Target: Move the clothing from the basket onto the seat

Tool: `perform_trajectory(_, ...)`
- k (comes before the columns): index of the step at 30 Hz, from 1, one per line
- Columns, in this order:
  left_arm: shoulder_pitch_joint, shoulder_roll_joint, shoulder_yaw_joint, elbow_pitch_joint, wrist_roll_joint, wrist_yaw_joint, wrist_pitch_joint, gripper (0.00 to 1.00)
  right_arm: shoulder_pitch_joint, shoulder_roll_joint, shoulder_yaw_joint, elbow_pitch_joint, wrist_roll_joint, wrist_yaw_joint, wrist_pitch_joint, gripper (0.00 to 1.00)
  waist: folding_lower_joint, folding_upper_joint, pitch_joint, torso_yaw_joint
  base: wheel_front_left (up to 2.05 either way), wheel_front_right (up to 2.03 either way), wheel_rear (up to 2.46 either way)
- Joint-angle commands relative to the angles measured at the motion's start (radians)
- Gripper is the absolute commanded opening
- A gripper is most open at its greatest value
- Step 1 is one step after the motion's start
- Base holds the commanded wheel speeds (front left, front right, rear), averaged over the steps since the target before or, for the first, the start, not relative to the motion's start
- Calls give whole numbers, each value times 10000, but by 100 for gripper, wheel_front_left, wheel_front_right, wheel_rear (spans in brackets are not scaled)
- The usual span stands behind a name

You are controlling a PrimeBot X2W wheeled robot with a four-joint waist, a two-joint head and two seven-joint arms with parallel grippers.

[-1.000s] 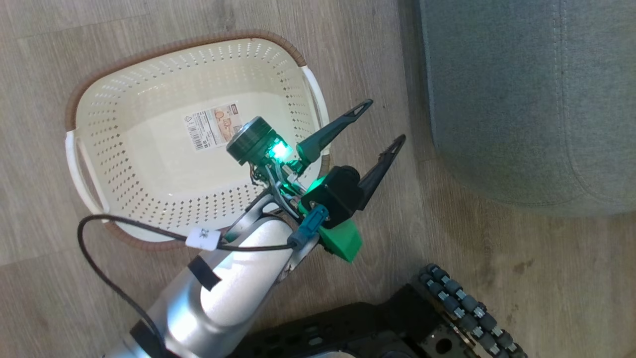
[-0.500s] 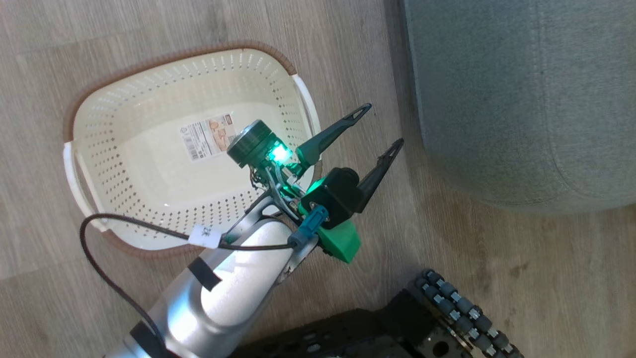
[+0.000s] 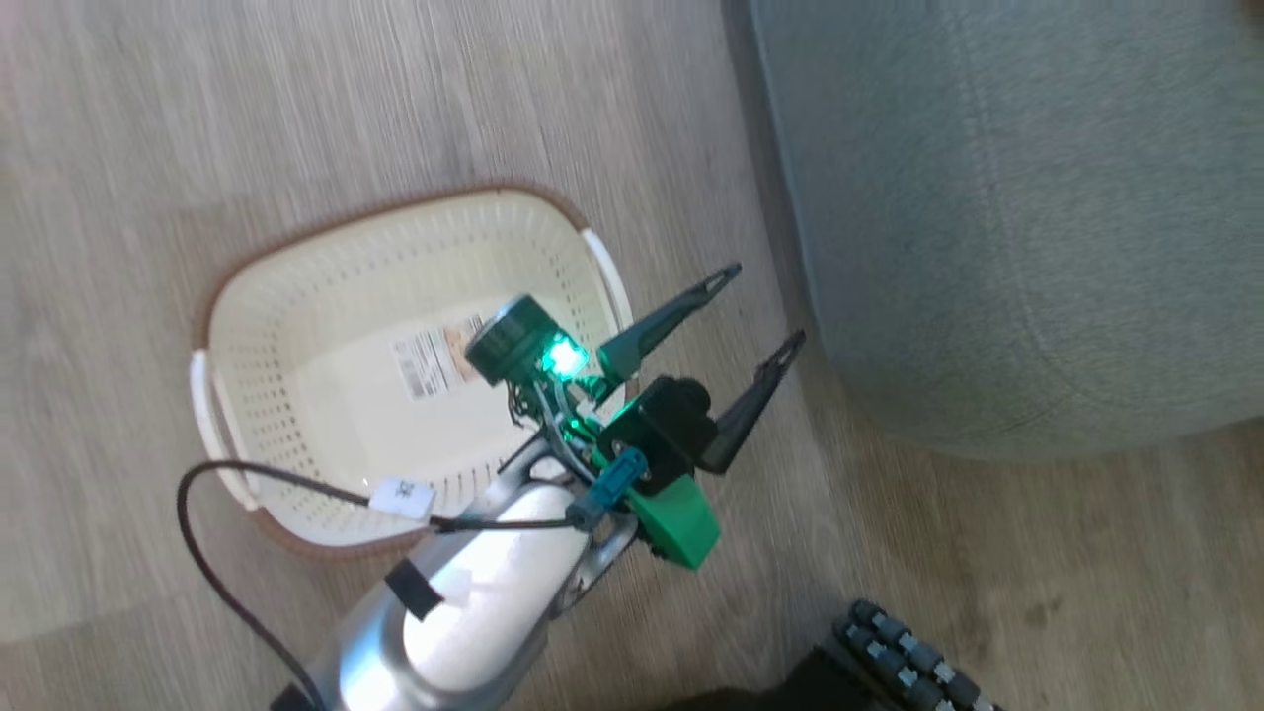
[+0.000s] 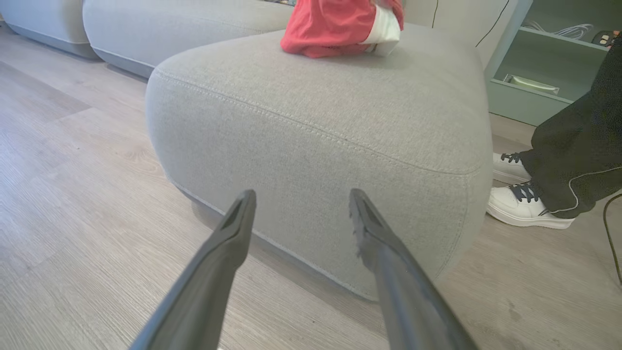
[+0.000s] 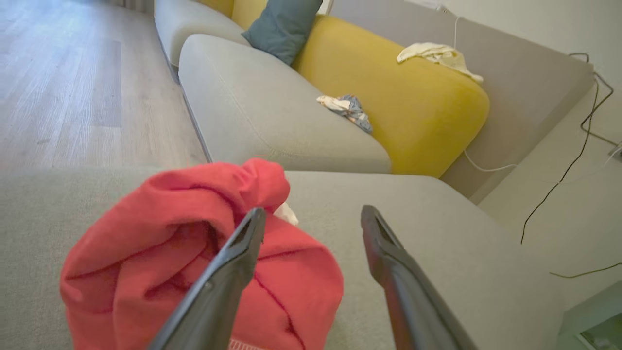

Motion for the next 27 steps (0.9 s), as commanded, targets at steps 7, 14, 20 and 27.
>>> perform_trajectory(7,590,-130,99,-729,-413,238,-95,100,719,-583,563,-1410,573,-4,-23,100,1,0,-1562,117,0,0,0)
perform_trajectory(14,1257,-132,427,-1084,-753,584,-95,100,2298,-710,1665,-3684,2358,-4,-23,100,1,0,-2966,631,0,0,0)
perform_trajectory(20,1860,-132,1150,-1313,-799,828,-95,100,3712,-354,1398,-5585,2963,-4,-23,100,1,0,-3925,1057,0,0,0)
perform_trajectory(27,2603,-133,2308,-1820,-786,1081,-95,100,5554,540,1389,-7496,3175,-4,-23,100,1,0,-4717,1737,0,0,0)
